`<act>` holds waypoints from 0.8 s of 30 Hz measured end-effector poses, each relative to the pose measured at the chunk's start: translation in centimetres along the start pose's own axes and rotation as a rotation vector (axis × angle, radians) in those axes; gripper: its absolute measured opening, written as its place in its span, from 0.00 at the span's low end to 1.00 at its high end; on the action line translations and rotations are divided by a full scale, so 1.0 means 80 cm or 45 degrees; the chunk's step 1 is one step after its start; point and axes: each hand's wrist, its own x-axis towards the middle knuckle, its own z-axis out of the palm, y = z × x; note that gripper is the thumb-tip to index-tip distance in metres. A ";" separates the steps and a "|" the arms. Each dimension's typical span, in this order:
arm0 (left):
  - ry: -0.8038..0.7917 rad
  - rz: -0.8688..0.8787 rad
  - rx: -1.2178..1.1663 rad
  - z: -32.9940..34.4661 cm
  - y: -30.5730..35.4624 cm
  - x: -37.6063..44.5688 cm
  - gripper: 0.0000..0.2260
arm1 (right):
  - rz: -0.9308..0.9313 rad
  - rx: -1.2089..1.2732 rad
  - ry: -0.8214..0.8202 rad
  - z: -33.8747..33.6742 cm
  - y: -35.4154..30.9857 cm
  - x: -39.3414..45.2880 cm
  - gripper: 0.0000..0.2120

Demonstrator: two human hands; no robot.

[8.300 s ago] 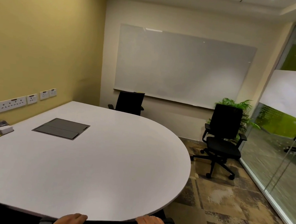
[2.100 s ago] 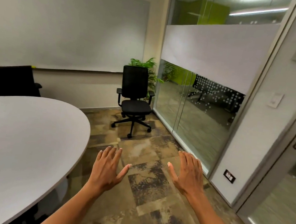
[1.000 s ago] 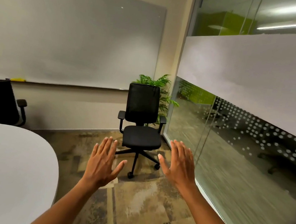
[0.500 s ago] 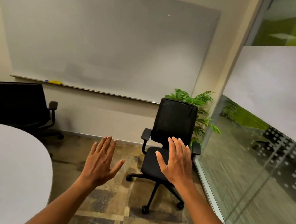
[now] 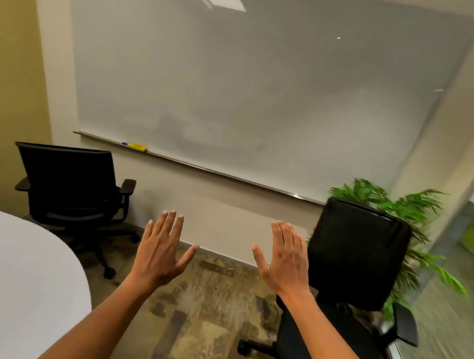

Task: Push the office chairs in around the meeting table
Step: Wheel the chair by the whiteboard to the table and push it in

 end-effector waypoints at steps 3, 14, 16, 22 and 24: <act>0.034 -0.034 0.030 0.007 -0.049 0.070 0.42 | -0.034 0.011 0.002 0.049 -0.014 0.080 0.36; -0.020 -0.235 0.217 0.086 -0.255 0.242 0.42 | -0.214 0.206 -0.102 0.275 -0.092 0.348 0.36; -0.011 -0.296 0.257 0.105 -0.297 0.279 0.42 | -0.249 0.252 -0.110 0.324 -0.106 0.404 0.37; 0.021 -0.447 0.360 0.141 -0.400 0.379 0.42 | -0.365 0.340 -0.200 0.448 -0.140 0.553 0.39; 0.070 -0.504 0.385 0.138 -0.429 0.422 0.41 | -0.413 0.381 -0.214 0.476 -0.159 0.616 0.38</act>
